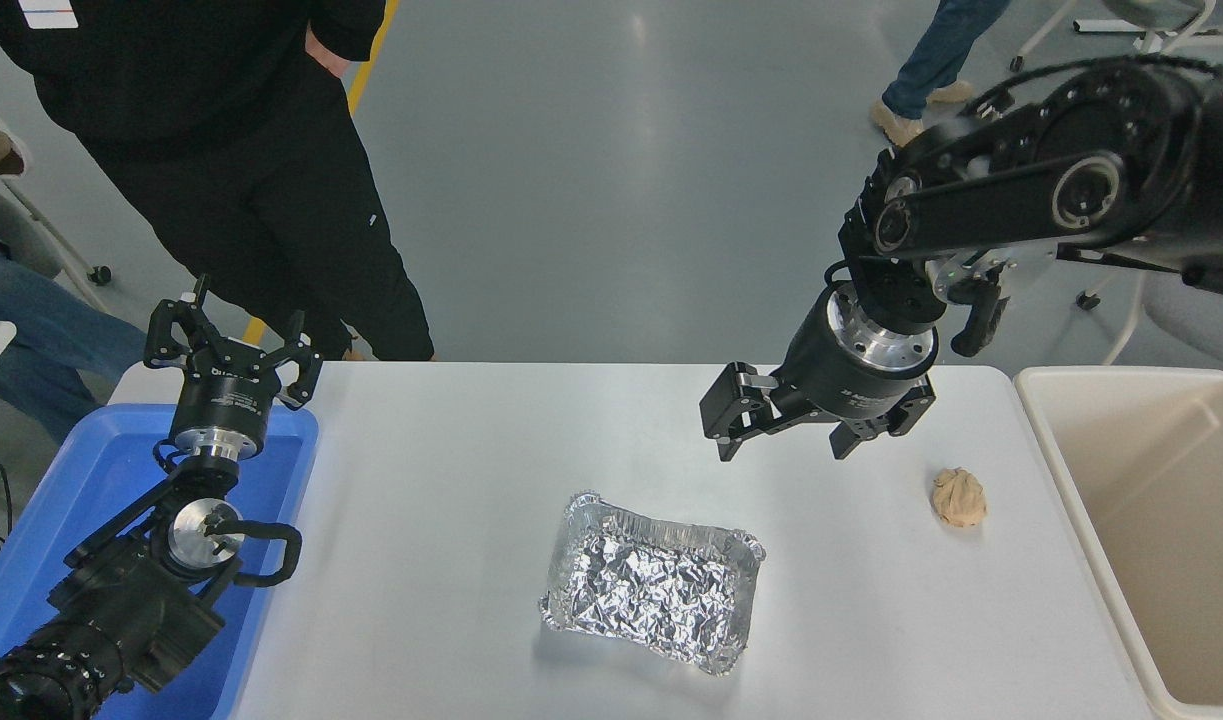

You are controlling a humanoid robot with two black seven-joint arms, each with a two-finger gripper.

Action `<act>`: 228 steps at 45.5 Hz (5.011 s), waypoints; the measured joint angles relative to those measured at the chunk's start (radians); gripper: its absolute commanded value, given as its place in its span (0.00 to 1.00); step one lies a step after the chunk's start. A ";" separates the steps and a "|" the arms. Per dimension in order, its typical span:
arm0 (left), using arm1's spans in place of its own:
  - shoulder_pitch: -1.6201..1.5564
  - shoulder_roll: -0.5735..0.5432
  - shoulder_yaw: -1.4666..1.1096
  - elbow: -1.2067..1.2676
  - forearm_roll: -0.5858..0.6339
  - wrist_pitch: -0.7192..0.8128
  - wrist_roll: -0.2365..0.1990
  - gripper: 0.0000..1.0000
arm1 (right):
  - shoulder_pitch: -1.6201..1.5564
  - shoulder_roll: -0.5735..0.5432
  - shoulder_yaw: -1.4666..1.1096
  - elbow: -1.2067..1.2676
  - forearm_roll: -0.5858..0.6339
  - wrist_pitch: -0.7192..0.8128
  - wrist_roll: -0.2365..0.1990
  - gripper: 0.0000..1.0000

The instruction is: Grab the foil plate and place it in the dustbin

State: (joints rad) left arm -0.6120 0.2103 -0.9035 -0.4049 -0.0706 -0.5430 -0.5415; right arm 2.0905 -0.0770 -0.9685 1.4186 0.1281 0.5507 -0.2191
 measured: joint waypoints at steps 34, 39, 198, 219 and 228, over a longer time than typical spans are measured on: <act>0.000 0.001 0.000 0.000 0.000 0.000 0.000 0.99 | -0.508 0.051 0.082 -0.314 0.003 -0.130 0.000 1.00; 0.000 0.001 0.000 0.000 0.000 0.000 0.000 0.99 | -0.558 0.043 0.085 -0.329 0.003 -0.155 0.000 1.00; 0.000 0.001 0.000 0.000 0.000 -0.001 0.000 0.99 | -0.497 -0.600 0.225 -0.703 -0.078 -0.206 0.008 0.00; 0.000 0.001 0.000 0.000 0.000 -0.001 0.000 0.99 | -0.918 -0.609 0.256 -0.891 0.162 -0.511 0.002 0.00; 0.000 0.001 0.000 0.000 0.000 -0.001 0.000 0.99 | -1.078 -0.604 0.325 -0.940 0.235 -0.611 0.004 0.00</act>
State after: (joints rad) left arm -0.6121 0.2115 -0.9035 -0.4048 -0.0707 -0.5438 -0.5415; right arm 1.0129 -0.6809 -0.6433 0.4791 0.3630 -0.0599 -0.2155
